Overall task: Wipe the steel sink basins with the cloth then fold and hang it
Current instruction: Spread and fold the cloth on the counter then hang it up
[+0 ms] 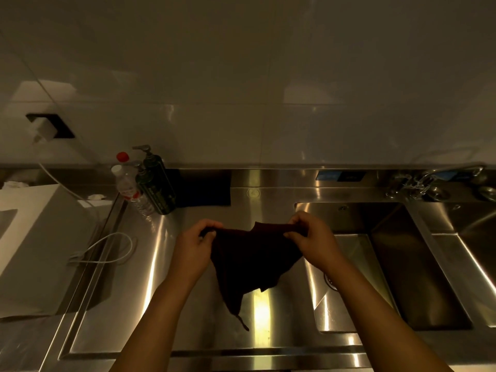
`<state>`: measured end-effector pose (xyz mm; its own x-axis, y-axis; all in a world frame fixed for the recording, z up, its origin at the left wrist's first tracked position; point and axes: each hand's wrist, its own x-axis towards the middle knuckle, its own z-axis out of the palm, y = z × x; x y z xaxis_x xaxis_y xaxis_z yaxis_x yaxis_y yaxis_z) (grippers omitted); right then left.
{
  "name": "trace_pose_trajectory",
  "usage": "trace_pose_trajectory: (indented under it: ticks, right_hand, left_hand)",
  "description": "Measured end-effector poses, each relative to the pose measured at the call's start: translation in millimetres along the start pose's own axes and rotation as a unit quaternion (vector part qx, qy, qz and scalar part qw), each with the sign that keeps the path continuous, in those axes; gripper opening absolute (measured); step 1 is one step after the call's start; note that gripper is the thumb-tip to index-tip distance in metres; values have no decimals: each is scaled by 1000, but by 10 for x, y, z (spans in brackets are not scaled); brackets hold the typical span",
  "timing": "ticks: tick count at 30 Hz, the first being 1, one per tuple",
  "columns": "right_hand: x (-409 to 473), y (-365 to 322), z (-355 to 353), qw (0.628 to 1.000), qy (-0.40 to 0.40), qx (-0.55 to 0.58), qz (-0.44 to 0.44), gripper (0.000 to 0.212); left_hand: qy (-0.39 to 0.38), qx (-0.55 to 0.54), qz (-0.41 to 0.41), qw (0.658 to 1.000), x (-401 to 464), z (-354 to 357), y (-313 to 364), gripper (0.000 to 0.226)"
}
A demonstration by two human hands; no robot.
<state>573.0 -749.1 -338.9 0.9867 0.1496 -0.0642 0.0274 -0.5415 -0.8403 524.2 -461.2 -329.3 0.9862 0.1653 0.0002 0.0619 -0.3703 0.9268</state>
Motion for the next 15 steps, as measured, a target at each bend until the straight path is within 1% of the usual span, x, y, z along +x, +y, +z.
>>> trace_pose_trajectory:
  ticks: [2,4,7,10,12,13,15]
  right_hand:
    - [24,-57,-42,998,57,12,-32,23]
    - [43,-128,-91,992,103,22,-70,24]
    - [37,-278,-166,984,130,58,-107,24]
    - [32,-377,-230,976,146,63,-151,22]
    - [23,-330,-221,984,108,42,-138,21]
    - [4,-259,-191,991,72,23,-114,25]
    - [-55,-56,-90,998,-27,-40,-38,30]
  left_hand:
    - [27,9,41,999,24,-29,78,39]
    - [59,22,109,992,43,-52,157,37]
    - [93,23,175,980,43,-72,247,36]
    - [96,29,216,971,24,-93,282,34]
    - [72,46,224,971,15,-107,210,33]
    - [48,54,209,975,6,-98,133,34]
    - [-17,69,131,989,-43,-42,-83,40]
